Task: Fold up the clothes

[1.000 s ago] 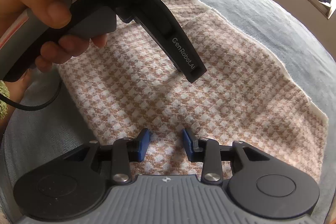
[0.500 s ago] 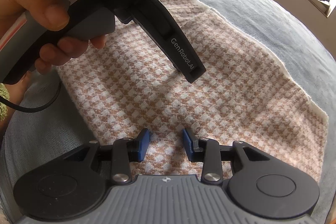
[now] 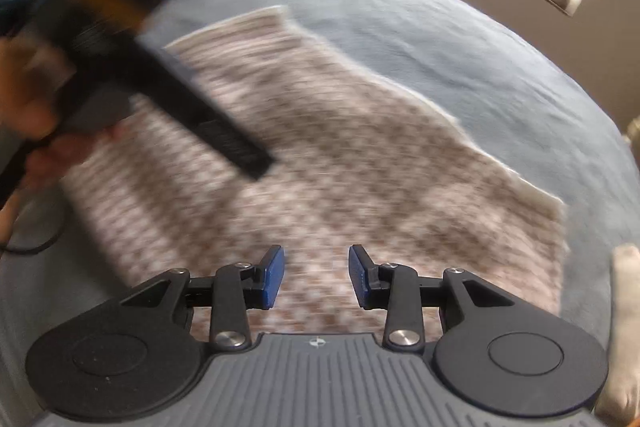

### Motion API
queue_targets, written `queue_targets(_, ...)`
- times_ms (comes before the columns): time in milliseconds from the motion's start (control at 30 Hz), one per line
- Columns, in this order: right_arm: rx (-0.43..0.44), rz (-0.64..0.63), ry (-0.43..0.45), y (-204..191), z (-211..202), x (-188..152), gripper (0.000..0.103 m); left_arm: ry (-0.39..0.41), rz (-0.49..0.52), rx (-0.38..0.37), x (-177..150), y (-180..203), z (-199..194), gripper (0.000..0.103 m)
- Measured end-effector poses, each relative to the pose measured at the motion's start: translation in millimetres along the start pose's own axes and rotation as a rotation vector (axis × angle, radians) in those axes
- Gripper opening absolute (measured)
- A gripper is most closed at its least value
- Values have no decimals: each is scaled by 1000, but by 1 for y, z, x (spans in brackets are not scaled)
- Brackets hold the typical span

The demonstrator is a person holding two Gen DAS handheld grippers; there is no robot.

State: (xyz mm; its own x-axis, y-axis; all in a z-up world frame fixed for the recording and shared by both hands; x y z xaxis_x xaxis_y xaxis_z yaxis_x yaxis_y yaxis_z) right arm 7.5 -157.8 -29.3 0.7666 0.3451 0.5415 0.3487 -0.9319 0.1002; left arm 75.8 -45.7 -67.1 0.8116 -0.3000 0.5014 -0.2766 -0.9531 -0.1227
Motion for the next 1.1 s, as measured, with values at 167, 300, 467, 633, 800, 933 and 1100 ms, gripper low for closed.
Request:
queue_targets(167, 26, 88, -41, 7, 11, -22, 39, -1, 5, 5, -1, 1, 0, 103)
queue_targets(300, 46, 143, -49, 15, 3, -16, 38, 0, 0, 4, -1, 0, 0, 103)
queue_targets(467, 20, 192, 38, 22, -10, -3, 38, 2, 0, 3, -1, 1, -1, 103)
queue_targets(633, 25, 205, -16, 24, 20, -15, 38, -3, 4, 7, -1, 2, -1, 103)
queue_targets(800, -7, 234, 31, 31, 5, 0, 38, -1, -1, 2, -1, 0, -1, 103)
queue_targets(933, -28, 267, 42, 37, 15, 4, 38, -4, 0, 1, 0, 0, 0, 103)
queue_targets(1100, -12, 280, 9, 41, 25, 1, 38, 1, 4, 3, -1, 1, 1, 103)
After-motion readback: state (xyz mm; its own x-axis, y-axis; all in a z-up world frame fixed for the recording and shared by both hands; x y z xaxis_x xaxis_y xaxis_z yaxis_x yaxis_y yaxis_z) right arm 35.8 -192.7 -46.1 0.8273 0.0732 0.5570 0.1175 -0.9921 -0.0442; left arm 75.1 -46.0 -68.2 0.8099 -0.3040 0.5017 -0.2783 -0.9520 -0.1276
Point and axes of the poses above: each gripper's, at about its wrist camera, not at the fingertips, and z roughly the way its jaws point, y to its right, x to its top, the point moved 1 cm from there along z, roughly the way its jaws point, and after that the axes turned 6 degrees about z, right-handed, at the moved point
